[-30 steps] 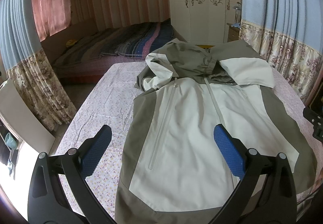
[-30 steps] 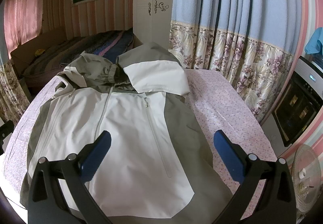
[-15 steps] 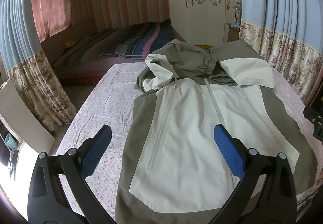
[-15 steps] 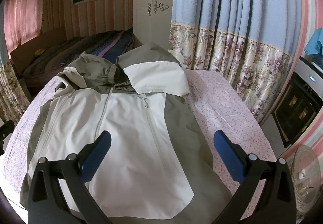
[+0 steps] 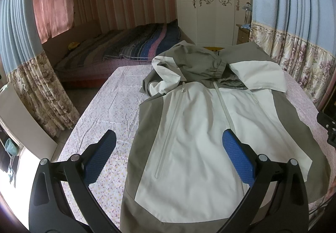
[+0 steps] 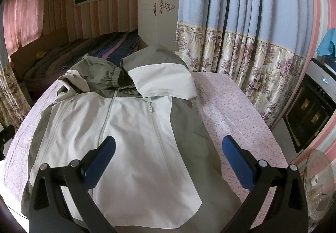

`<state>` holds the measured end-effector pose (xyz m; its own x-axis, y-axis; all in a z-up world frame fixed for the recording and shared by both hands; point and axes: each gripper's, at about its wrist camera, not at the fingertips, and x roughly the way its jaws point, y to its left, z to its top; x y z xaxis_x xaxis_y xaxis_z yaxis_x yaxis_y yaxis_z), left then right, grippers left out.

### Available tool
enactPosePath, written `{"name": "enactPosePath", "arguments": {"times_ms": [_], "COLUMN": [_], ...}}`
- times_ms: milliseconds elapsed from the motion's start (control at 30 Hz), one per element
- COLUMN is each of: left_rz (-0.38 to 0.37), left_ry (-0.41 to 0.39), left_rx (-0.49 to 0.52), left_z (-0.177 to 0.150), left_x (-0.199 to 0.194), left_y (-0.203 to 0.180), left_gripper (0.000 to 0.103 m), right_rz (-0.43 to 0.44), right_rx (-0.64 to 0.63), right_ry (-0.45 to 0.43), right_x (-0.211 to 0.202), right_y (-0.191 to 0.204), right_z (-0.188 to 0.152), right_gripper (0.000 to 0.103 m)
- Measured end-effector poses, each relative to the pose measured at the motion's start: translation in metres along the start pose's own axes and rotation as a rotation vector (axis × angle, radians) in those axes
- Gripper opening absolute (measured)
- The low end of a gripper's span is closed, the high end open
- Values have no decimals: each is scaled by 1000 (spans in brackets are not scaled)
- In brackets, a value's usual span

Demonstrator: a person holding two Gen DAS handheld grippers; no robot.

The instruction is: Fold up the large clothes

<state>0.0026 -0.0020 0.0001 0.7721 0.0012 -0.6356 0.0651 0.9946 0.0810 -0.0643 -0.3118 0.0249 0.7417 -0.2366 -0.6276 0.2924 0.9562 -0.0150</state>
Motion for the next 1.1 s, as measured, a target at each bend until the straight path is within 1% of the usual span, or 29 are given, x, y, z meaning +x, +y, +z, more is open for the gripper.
{"name": "enactPosePath", "arguments": {"times_ms": [467, 533, 633, 767, 800, 867, 900, 1000, 1100], "left_rz": [0, 1, -2, -12, -14, -10, -10, -47, -10], "left_ry": [-1, 0, 7, 5, 3, 3, 2, 11, -32], "left_rx": [-3, 0, -1, 19, 25, 45, 60, 74, 106], "left_z": [0, 2, 9, 22, 25, 35, 42, 61, 84], "left_x": [0, 2, 8, 16, 19, 22, 24, 26, 21], "left_y": [0, 0, 5, 8, 9, 10, 12, 16, 18], "left_gripper": [100, 100, 100, 100, 100, 100, 100, 100, 100], "right_rz": [8, 25, 78, 120, 114, 116, 143, 208, 251], "right_rx": [6, 10, 19, -79, -99, -125, -133, -133, -122], "right_ry": [-1, 0, -12, -91, -99, -88, -84, -88, -91], "right_x": [1, 1, 3, 1, 1, 1, -1, -10, -15], "right_y": [-3, -4, -10, -9, -8, -5, -5, -5, -8], "right_z": [3, 5, 11, 26, 30, 41, 49, 74, 102], "right_gripper": [101, 101, 101, 101, 101, 101, 101, 101, 101]}}
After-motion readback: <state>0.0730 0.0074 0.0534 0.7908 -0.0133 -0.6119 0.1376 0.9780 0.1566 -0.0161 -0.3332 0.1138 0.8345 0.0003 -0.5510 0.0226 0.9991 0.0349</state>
